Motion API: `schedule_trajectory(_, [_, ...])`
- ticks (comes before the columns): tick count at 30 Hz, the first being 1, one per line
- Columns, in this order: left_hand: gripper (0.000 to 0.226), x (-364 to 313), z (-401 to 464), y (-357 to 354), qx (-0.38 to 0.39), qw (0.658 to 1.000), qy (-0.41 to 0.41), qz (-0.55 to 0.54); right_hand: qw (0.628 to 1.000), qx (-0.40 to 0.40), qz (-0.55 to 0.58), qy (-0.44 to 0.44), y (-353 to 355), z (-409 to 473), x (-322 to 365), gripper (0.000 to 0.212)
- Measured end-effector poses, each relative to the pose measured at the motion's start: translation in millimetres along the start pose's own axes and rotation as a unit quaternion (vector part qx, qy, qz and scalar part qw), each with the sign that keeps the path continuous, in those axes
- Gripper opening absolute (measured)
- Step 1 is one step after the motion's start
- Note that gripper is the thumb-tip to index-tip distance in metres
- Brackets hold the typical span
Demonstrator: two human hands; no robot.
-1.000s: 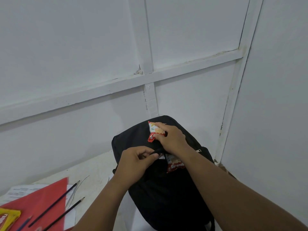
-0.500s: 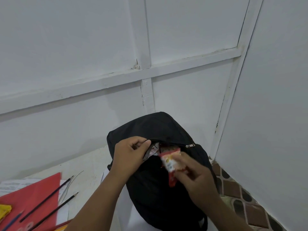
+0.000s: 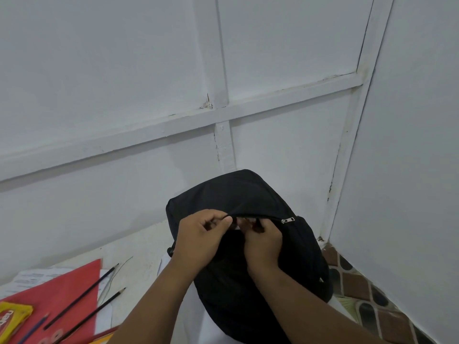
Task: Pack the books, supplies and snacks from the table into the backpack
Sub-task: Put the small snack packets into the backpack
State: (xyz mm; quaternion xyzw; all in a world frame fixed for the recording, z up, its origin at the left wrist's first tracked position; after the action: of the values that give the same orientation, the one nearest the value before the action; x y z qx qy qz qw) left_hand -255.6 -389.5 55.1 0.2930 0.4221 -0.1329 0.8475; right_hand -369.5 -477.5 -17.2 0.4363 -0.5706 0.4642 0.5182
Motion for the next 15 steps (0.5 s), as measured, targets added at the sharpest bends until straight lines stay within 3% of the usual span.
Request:
schedule_trajectory(4, [0.012,5.5,-3.8,0.3,0.012,1.0,0.021,-0.009,0.981,0.055,0.17,-0.073,1.6,-15.4,-0.4,0.019])
schedule_trajectory(6, [0.013,8.2,-6.3,-3.2,0.019,0.999,0.032,-0.007,0.963,0.018,0.236,-0.132,7.2,-13.8,-3.3,0.027])
schedule_trajectory(10, [0.016,11.9,-13.3,-11.5,0.035,0.998,0.051,0.001,0.971,-0.105,0.135,-0.166,6.6,-0.8,-11.1,0.017])
schedule_trajectory(15, [0.022,18.2,-15.4,-14.1,0.051,0.996,0.064,0.028,0.952,-0.039,0.183,-0.24,-6.2,4.3,-13.5,0.013])
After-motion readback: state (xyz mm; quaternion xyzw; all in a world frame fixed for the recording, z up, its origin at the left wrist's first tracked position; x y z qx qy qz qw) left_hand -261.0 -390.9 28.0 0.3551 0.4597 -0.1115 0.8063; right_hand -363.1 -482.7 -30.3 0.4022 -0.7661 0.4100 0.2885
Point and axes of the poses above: each hand's wrist, its own z-axis towards the middle knuckle, its own y-axis out of the back of the hand, x = y × z, the point moved 4 cm from there along z, towards the middle knuckle, and after that the axes turned 14 degrees about -x, right-handed, at the moved point
